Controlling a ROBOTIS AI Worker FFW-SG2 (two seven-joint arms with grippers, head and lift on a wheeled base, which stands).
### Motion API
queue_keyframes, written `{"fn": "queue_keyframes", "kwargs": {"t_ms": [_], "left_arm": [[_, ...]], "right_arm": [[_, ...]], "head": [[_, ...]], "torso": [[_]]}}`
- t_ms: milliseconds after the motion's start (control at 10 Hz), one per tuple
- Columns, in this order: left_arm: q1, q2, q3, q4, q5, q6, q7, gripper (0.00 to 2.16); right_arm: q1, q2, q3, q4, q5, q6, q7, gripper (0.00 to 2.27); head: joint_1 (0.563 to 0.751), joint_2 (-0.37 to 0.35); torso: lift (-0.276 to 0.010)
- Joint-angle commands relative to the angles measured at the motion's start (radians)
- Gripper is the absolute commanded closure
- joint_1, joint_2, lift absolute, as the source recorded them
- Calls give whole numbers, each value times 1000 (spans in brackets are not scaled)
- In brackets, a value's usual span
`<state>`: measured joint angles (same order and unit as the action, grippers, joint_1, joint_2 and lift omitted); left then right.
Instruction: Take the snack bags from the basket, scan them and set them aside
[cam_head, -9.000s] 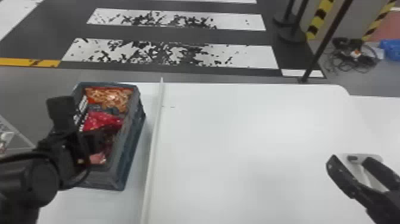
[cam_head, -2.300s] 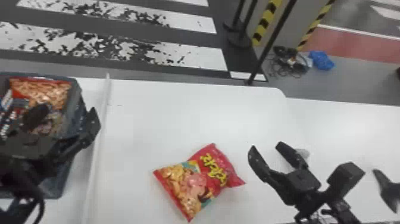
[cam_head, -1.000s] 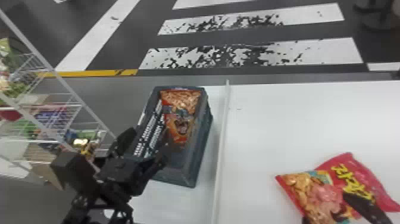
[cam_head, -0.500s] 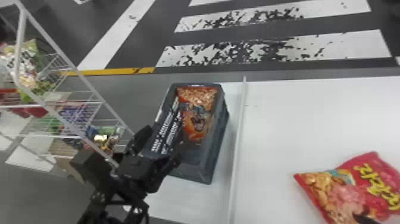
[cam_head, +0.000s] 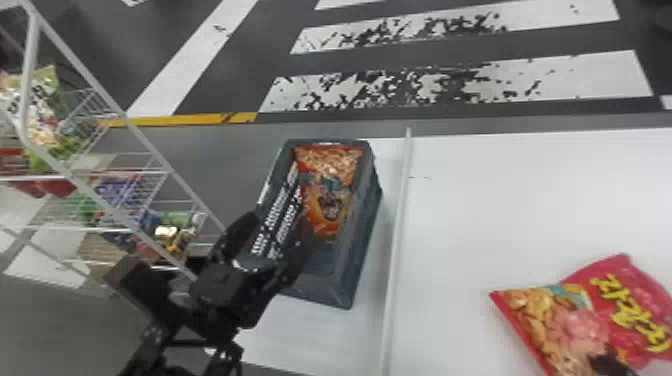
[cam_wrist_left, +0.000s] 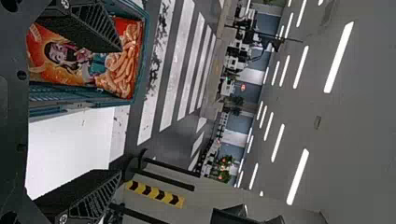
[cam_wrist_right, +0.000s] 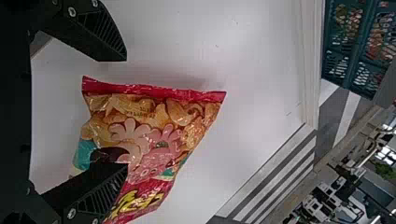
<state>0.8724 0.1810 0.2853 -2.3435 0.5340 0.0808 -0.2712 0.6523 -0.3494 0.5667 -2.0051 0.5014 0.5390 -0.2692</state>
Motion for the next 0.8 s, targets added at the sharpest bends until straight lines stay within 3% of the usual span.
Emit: {"fn": "queue_keyframes", "kwargs": {"t_ms": [0,100,200,300,400,700], "left_arm": [[-3,2,12,12,23,1,-11,70],[-10,2,15,23,40,1,-33,70],[-13,2,15,29,44,4,-37,70],[-15,0,15,32,44,7,-39,70],[-15,0,14,33,46,11,-39,70],[-15,-2,14,46,47,17,-59,70]], "right_arm": [[-39,3,32,6,20,120,-38,221],[-54,1,36,5,26,163,-48,360],[-60,-5,36,-1,32,160,-48,964],[-60,-13,42,-11,45,129,-73,1926],[-56,-26,52,-9,63,65,-116,2250],[-39,-56,21,-20,66,-73,-211,2250]], "head": [[695,323],[695,304],[695,281],[695,274],[695,268],[695,275]], "torso": [[-75],[-75],[-75],[-75],[-75],[-75]]}}
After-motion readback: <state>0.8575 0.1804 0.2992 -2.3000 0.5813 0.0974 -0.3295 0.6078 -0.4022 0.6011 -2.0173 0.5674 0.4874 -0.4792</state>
